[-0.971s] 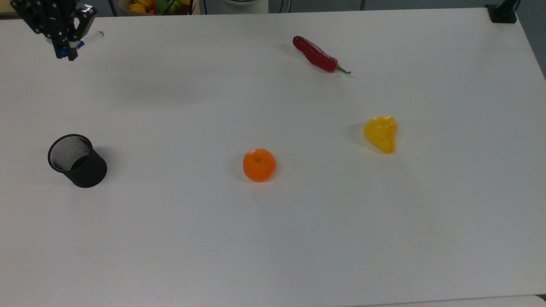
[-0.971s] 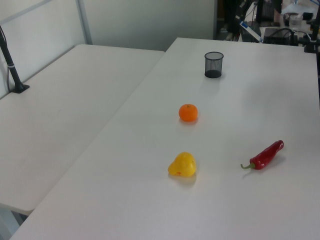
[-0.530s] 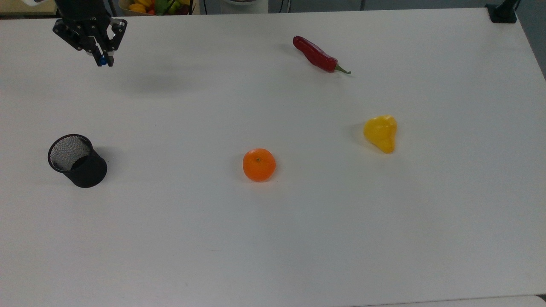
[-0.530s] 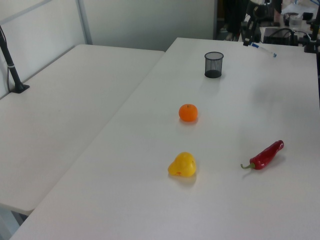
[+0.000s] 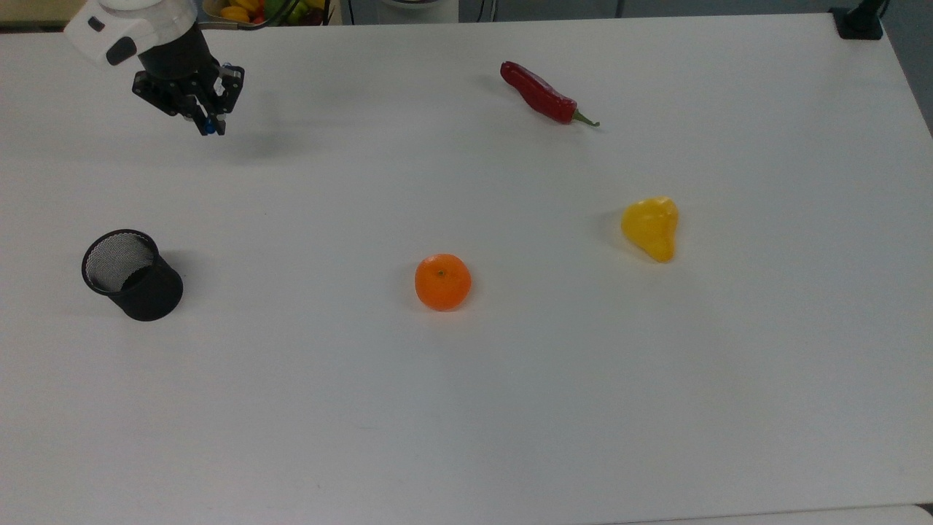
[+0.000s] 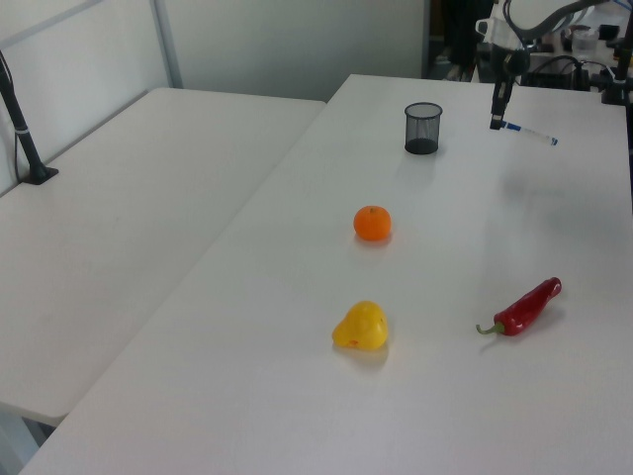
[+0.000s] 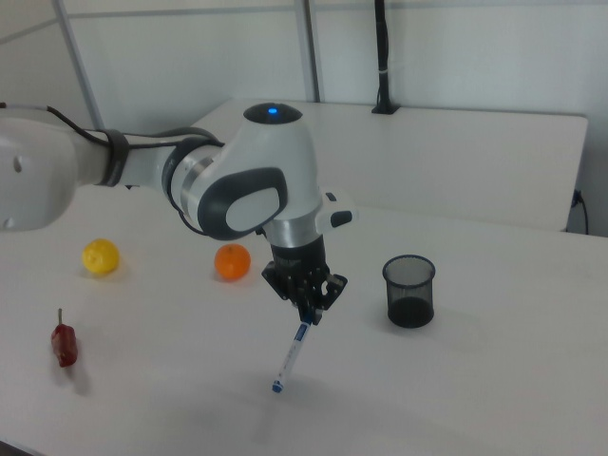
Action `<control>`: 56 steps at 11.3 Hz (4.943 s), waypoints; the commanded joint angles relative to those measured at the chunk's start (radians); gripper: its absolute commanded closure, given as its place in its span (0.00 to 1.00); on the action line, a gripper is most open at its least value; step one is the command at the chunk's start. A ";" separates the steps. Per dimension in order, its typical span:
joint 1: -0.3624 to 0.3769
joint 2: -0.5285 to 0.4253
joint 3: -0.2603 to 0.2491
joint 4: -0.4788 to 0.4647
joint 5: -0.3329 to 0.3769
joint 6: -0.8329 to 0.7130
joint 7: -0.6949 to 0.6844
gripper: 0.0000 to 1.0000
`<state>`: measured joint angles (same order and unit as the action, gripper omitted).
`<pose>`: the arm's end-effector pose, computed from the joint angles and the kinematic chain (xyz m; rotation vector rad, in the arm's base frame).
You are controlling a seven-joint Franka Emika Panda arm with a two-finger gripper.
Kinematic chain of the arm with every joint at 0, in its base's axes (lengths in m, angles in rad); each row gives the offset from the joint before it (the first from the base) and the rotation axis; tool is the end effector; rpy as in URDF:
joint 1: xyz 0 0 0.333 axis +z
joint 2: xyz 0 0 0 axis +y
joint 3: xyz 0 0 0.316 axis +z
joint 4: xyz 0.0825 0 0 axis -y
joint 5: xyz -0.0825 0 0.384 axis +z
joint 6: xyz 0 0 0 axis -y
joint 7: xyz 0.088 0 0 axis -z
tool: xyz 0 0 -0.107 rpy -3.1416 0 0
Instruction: Take marker pen
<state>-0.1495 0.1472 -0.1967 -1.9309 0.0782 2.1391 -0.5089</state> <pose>0.5648 -0.1962 0.4193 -3.1247 -0.1967 -0.1167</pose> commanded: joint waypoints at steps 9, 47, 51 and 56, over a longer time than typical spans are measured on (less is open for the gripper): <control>0.010 0.068 -0.010 -0.114 0.000 0.214 -0.023 0.90; 0.077 -0.173 0.284 0.286 0.000 -0.600 0.604 0.00; 0.190 -0.221 0.203 0.303 -0.001 -0.641 0.580 0.00; 0.206 -0.204 0.162 0.274 -0.009 -0.452 0.404 0.00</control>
<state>0.0397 -0.0567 -0.0005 -1.6230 0.0781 1.5843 -0.0071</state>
